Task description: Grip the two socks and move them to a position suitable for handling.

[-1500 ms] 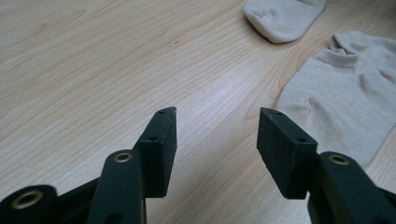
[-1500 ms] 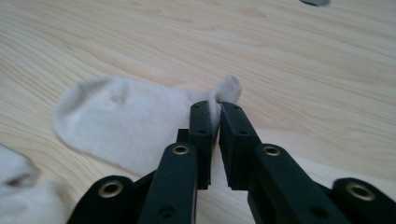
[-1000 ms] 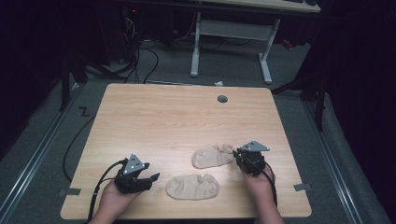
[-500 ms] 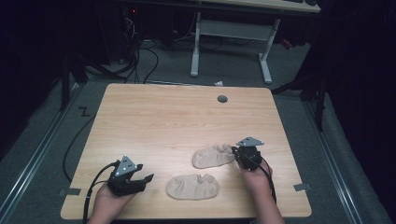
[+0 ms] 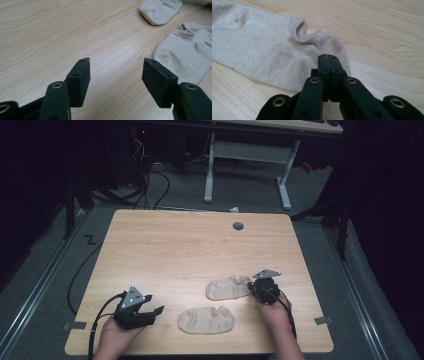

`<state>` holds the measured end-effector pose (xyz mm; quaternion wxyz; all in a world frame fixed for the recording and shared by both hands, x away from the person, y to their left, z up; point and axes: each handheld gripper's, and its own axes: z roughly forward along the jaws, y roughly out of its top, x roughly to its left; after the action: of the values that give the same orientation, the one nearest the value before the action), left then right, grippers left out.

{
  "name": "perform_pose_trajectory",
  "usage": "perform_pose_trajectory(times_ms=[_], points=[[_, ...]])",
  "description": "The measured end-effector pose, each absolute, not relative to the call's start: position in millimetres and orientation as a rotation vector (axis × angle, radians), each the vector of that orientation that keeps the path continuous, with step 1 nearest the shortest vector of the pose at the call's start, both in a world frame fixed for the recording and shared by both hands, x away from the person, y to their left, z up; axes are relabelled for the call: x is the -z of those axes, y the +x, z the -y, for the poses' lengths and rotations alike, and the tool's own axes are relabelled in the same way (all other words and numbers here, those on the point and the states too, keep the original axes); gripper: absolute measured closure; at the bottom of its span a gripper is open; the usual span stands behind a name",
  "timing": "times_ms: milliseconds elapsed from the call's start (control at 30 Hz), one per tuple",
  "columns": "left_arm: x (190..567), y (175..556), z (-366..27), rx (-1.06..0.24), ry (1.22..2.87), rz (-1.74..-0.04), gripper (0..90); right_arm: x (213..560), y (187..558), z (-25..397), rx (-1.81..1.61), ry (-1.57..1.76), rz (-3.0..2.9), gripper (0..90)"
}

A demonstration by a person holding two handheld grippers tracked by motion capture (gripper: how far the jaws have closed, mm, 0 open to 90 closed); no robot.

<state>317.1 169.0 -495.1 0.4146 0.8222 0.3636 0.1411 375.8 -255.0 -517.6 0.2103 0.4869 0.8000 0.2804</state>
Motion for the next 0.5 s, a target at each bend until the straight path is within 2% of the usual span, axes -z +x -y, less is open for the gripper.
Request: perform_pose_trajectory(times_ms=[500], points=[[493, 320, -163, -0.341, 2.055, -0.898, 39.3, 518, 355, 235, -0.852, 1.303, -2.299, 86.3]])
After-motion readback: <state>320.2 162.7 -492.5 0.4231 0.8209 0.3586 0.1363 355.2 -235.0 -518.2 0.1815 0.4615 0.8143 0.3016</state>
